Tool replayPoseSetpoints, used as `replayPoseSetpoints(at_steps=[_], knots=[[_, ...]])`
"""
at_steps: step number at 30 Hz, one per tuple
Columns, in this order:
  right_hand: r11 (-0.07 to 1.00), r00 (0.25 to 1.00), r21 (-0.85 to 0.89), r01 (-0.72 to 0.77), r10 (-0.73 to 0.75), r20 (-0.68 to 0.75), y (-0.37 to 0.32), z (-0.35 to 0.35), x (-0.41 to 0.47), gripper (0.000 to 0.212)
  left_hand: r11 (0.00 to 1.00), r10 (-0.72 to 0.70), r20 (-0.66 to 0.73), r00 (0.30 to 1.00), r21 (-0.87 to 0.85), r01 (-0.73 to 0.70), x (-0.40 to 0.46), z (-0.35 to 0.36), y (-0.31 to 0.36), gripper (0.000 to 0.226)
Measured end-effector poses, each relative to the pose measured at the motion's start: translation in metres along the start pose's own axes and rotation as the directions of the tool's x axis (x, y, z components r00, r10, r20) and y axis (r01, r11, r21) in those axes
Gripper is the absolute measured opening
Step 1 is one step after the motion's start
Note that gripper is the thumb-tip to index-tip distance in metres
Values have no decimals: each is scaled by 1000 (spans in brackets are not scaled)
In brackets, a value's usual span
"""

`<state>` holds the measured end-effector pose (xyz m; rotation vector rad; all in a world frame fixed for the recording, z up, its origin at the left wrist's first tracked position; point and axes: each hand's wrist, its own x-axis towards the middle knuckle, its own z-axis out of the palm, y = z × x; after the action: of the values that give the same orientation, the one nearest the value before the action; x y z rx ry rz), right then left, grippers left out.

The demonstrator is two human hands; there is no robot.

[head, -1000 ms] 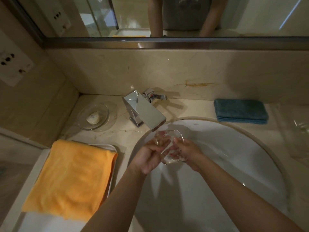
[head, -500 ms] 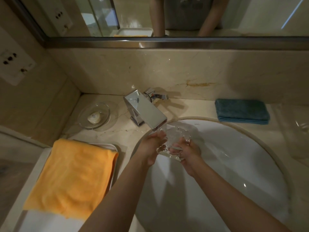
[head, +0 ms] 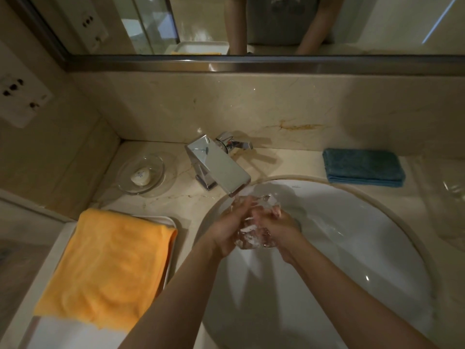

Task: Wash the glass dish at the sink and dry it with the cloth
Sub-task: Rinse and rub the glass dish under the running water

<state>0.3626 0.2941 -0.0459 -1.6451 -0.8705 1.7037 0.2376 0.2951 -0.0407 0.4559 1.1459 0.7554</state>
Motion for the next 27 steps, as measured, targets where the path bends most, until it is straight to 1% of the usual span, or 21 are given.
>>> replayPoseSetpoints(at_steps=[2,3,4,5,6,7,9,10,11,13,14,15,16,17,18,19,20,22,24,27], knots=[[998,999,-55,6,-9,-46,-8,-1,-1,18,998,20,-11,1000,-55,-21,2,1,-8,48],[995,996,-91,46,-53,-72,-10,-1,-2,20,995,26,-24,999,-93,-28,4,2,-11,49],[977,988,-186,105,-123,-90,-10,-1,0,20,992,38,-44,998,-116,-42,5,1,-13,50],[934,973,-319,160,-203,-108,-11,-1,-2,21,989,51,-55,997,-139,-58,6,2,-14,53],[867,951,-450,213,-290,-110,-8,0,-1,25,984,68,-65,996,-162,-77,7,4,-14,58],[797,929,-548,256,-360,-90,-5,-1,-1,33,977,80,-79,994,-191,-94,7,5,-13,63],[625,892,-708,330,-452,16,3,-2,1,52,966,97,-102,990,-228,-118,8,7,-12,70],[527,877,-765,370,-471,100,8,-3,1,55,967,107,-104,989,-220,-128,8,6,-12,72],[454,869,-795,403,-462,177,14,-3,0,57,972,114,-106,988,-196,-133,9,5,-12,72],[334,847,-823,459,-442,293,25,0,-4,72,981,117,-112,987,-144,-133,11,3,-12,66],[261,821,-828,497,-450,352,30,3,-7,80,981,116,-113,987,-141,-132,11,3,-12,58],[203,785,-817,540,-471,402,34,7,-12,80,980,120,-109,987,-149,-135,11,3,-12,50],[199,771,-799,567,-468,431,35,10,-16,71,978,122,-105,987,-157,-138,11,3,-12,43],[229,782,-784,577,-431,450,34,12,-19,59,977,121,-105,987,-166,-137,11,3,-12,38],[261,809,-781,567,-355,469,31,12,-20,53,975,123,-107,987,-170,-140,11,3,-12,37],[263,826,-789,555,-287,485,28,11,-18,52,975,130,-111,985,-166,-148,9,2,-13,39],[244,833,-802,545,-269,484,23,9,-16,55,974,137,-115,984,-163,-155,7,2,-14,45],[216,852,-834,507,-272,447,17,6,-9,74,972,152,-101,983,-164,-167,6,1,-19,56],[225,887,-875,429,-290,360,15,7,-7,96,970,159,-102,982,-167,-175,4,3,-19,52],[240,913,-918,316,-340,225,20,14,-15,102,967,145,-126,981,-193,-168,6,7,-17,45]])
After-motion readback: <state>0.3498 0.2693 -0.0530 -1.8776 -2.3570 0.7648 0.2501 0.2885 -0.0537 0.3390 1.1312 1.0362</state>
